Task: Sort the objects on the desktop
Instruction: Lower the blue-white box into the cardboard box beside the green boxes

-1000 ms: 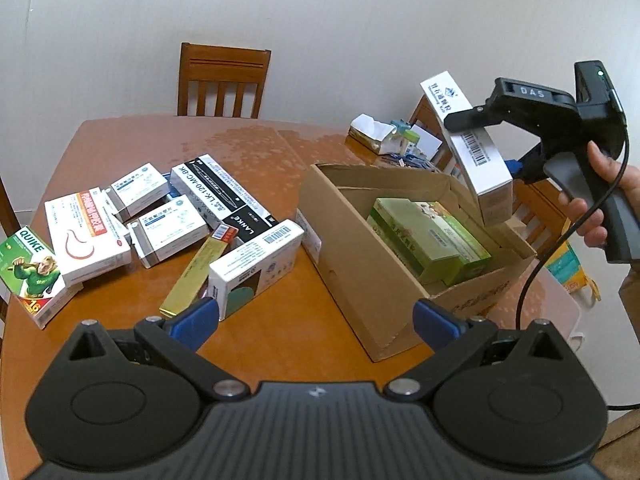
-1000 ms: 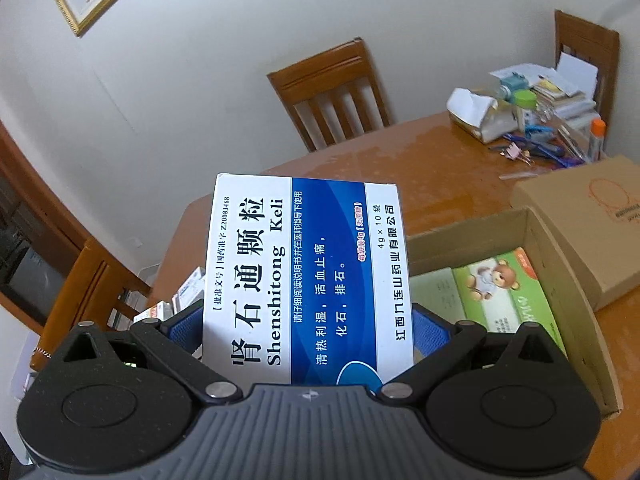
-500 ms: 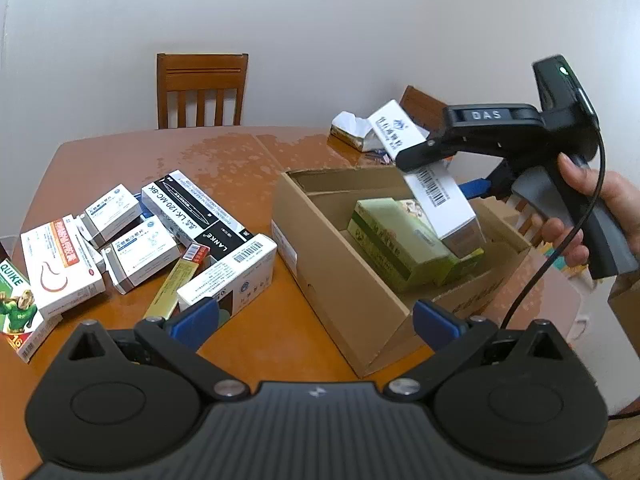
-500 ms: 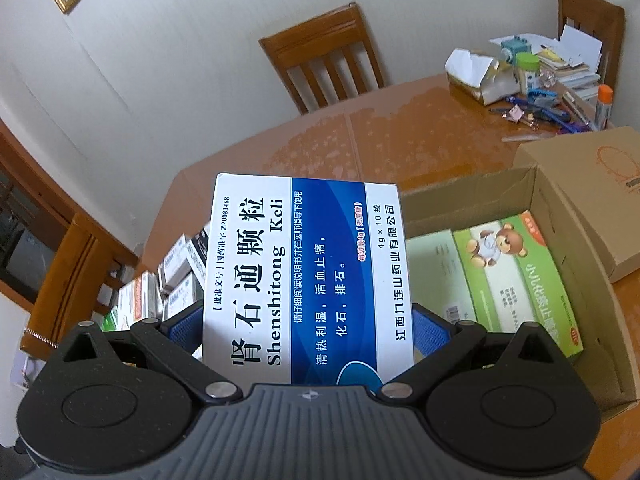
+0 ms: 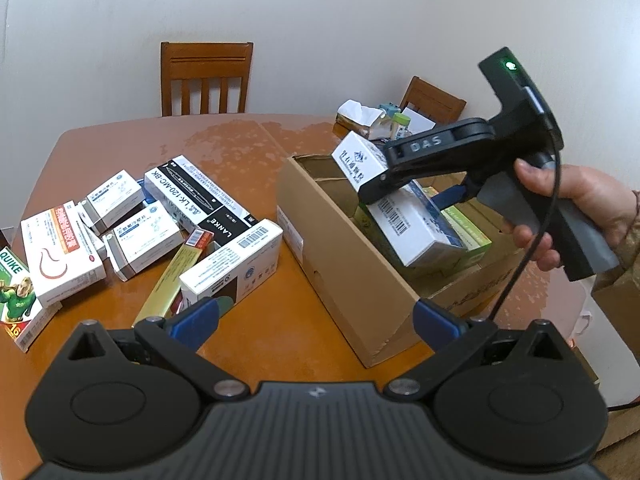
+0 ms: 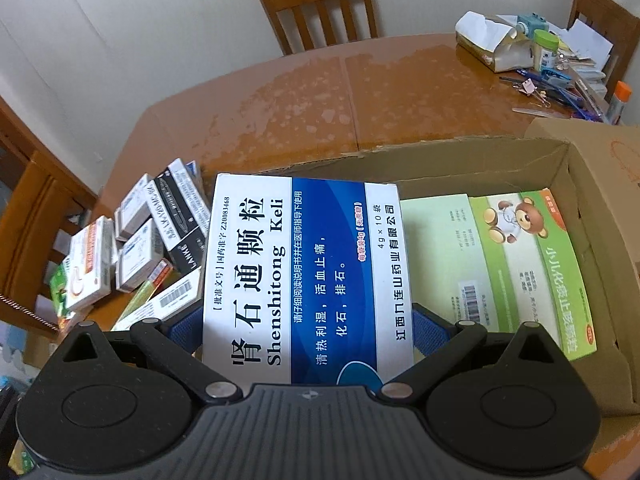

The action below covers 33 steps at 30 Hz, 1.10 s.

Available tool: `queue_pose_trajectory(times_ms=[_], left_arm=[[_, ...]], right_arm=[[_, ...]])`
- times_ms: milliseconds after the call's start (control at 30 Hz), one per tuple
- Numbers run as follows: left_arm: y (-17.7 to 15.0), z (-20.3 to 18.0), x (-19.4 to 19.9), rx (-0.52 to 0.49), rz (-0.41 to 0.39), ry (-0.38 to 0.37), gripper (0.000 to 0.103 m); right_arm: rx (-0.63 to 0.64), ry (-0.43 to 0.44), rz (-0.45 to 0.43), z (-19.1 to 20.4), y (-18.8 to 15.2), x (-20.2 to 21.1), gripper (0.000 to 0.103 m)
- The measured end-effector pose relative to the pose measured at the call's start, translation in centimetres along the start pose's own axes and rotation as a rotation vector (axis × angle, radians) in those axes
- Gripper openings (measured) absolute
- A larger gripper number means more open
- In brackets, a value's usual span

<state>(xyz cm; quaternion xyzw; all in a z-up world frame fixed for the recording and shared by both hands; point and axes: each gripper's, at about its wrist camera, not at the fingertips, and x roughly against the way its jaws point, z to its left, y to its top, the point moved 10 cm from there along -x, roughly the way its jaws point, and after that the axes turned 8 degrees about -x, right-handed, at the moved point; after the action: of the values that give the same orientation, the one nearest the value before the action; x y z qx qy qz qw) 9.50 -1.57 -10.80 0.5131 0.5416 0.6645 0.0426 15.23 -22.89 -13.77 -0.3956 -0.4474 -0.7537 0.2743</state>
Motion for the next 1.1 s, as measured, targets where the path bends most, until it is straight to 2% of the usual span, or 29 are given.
queue_pose_trajectory(times_ms=[233, 567, 1100], left_arm=[[0.0, -0.1, -1.0, -0.023, 0.05, -0.003, 0.103], [0.5, -1.0, -1.8, -0.061, 0.079, -0.018, 0.103], [0.0, -0.8, -1.6, -0.018, 0.071, -0.01, 0.103]], right_arm=[[0.053, -0.101, -0.015, 0.4, 0.5, -1.3, 0.102], [0.104, -0.137, 0.027, 1.2, -0.1, -3.6, 0.102], [0.117, -0.19, 0.045, 0.7, 0.8, -5.0, 0.102]])
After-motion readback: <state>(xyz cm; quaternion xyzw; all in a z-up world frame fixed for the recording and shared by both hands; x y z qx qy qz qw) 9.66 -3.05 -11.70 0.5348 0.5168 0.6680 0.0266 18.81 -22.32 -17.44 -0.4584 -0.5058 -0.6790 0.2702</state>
